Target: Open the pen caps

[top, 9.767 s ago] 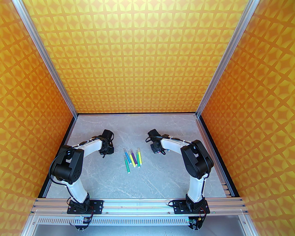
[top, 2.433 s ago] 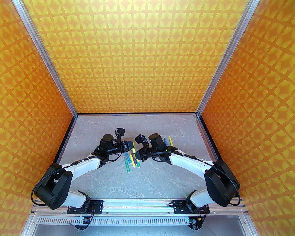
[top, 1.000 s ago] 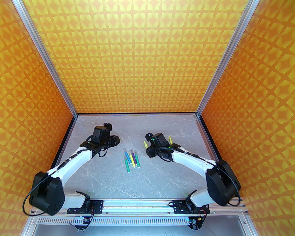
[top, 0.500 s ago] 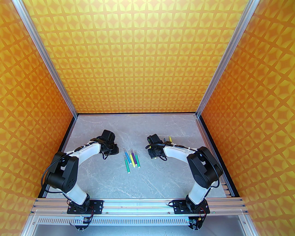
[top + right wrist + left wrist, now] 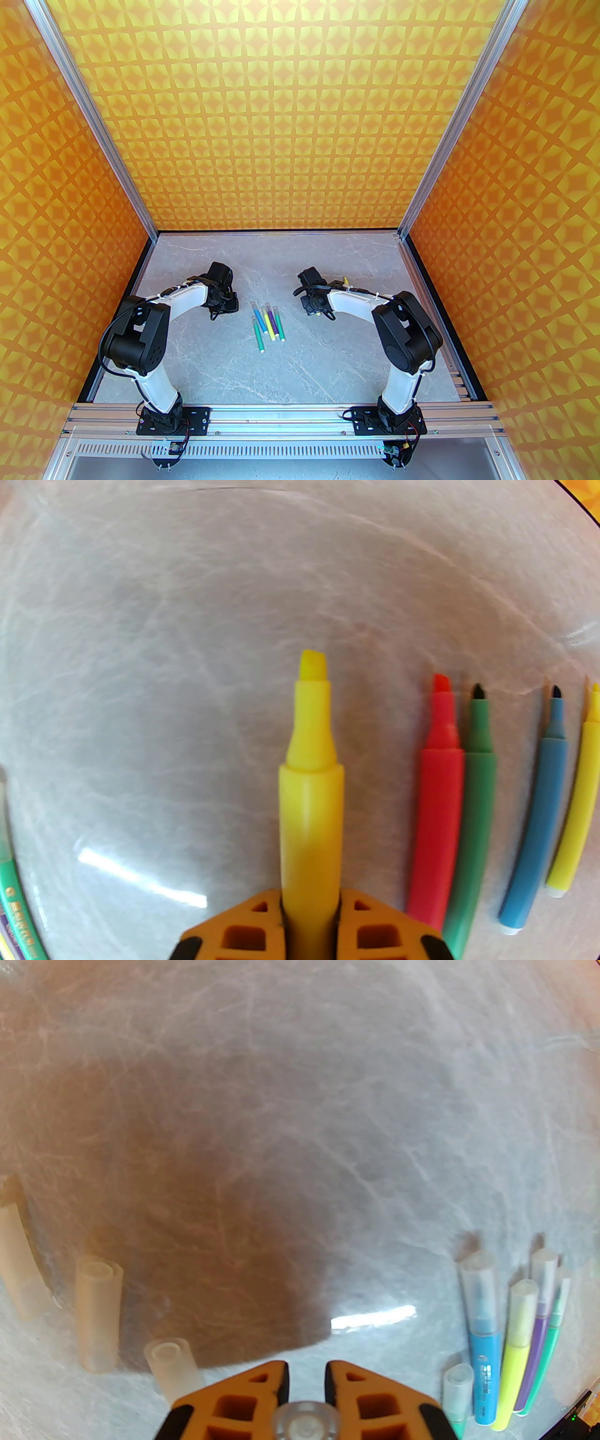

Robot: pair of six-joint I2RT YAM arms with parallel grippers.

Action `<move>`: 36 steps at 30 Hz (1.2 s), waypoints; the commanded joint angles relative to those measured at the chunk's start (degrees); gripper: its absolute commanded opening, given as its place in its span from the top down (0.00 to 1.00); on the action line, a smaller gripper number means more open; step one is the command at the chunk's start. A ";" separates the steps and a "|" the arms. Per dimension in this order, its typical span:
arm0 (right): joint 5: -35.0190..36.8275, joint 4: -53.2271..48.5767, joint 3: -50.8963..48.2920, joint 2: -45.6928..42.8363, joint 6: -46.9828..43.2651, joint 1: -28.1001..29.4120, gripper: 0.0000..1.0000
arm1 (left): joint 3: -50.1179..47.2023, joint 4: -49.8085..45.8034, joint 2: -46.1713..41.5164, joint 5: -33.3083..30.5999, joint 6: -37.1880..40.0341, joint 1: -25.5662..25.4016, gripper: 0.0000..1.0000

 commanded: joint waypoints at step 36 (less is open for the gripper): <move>4.12 -10.05 6.55 1.33 0.77 -0.48 0.66 | 6.35 -6.42 2.17 -1.90 4.76 1.20 0.77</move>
